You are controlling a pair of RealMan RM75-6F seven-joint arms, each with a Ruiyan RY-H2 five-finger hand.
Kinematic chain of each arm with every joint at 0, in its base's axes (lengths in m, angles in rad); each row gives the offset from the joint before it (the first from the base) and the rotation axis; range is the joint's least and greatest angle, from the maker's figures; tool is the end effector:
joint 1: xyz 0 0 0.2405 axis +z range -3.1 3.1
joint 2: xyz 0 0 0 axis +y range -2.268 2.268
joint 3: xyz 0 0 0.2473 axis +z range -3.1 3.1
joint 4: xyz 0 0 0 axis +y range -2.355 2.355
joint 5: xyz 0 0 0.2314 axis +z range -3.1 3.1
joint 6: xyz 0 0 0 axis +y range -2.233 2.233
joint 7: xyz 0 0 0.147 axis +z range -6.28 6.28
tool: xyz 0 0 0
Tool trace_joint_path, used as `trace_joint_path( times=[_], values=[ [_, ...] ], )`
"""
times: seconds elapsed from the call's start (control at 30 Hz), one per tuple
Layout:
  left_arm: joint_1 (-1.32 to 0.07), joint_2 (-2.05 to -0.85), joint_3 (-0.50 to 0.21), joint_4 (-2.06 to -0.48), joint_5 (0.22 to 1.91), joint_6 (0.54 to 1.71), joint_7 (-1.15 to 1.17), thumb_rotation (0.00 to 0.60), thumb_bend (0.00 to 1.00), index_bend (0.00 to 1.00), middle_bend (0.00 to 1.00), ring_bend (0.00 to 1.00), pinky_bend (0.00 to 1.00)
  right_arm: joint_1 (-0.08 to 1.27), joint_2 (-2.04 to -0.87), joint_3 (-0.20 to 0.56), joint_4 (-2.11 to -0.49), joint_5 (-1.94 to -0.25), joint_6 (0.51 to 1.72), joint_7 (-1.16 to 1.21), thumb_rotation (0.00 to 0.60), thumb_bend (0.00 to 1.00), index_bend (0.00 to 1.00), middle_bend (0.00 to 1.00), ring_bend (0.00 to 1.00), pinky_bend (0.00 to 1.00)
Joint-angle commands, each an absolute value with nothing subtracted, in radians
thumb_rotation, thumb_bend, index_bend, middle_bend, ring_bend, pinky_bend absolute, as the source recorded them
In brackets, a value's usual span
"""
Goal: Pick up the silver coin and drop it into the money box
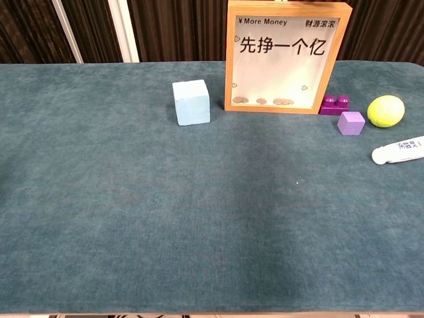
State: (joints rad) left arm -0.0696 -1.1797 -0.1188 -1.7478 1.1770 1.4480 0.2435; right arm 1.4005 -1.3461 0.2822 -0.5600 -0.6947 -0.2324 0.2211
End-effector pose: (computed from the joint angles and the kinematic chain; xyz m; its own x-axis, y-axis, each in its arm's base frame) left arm -0.3173 0.1866 0.1194 0.3891 0.0579 0.9194 0.8742 0.2916 -0.3883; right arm -0.0591 -0.5839 0.1505 0.1656 -0.5121 0.8428 -0.9808 0.0037 0.1949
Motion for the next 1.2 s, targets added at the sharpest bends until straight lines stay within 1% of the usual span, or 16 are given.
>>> trace_joint_path(
  times=[0.03, 0.33, 1.0, 1.1, 1.2],
  values=[
    [-0.07, -1.179, -0.118, -1.748, 1.177, 1.448, 0.243, 0.6, 0.36, 0.09, 0.0, 0.0, 0.0, 1.399, -1.347, 0.293, -0.56, -0.719, -0.244, 0.237, 0.6, 0.65, 0.67, 0.01, 0.0, 0.0],
    [-0.071, -1.179, -0.118, -1.748, 1.176, 1.448, 0.243, 0.6, 0.36, 0.09, 0.0, 0.0, 0.0, 1.396, -1.361, 0.315, -0.543, -0.781, -0.264, 0.279, 0.6, 0.65, 0.65, 0.0, 0.0, 0.0],
    [-0.073, -1.177, -0.119, -1.748, 1.17, 1.446, 0.242, 0.6, 0.36, 0.09, 0.0, 0.0, 0.0, 1.394, -1.377, 0.361, -0.526, -0.85, -0.295, 0.324, 0.6, 0.65, 0.63, 0.0, 0.0, 0.0],
    [-0.074, -1.177, -0.119, -1.749, 1.17, 1.446, 0.242, 0.6, 0.36, 0.09, 0.0, 0.0, 0.0, 1.394, -1.379, 0.366, -0.521, -0.86, -0.295, 0.329, 0.6, 0.65, 0.61, 0.0, 0.0, 0.0],
    [-0.074, -1.178, -0.119, -1.749, 1.169, 1.447, 0.243, 0.6, 0.36, 0.09, 0.0, 0.0, 0.0, 1.394, -1.381, 0.37, -0.516, -0.868, -0.297, 0.335, 0.6, 0.65, 0.57, 0.0, 0.0, 0.0]
  ],
)
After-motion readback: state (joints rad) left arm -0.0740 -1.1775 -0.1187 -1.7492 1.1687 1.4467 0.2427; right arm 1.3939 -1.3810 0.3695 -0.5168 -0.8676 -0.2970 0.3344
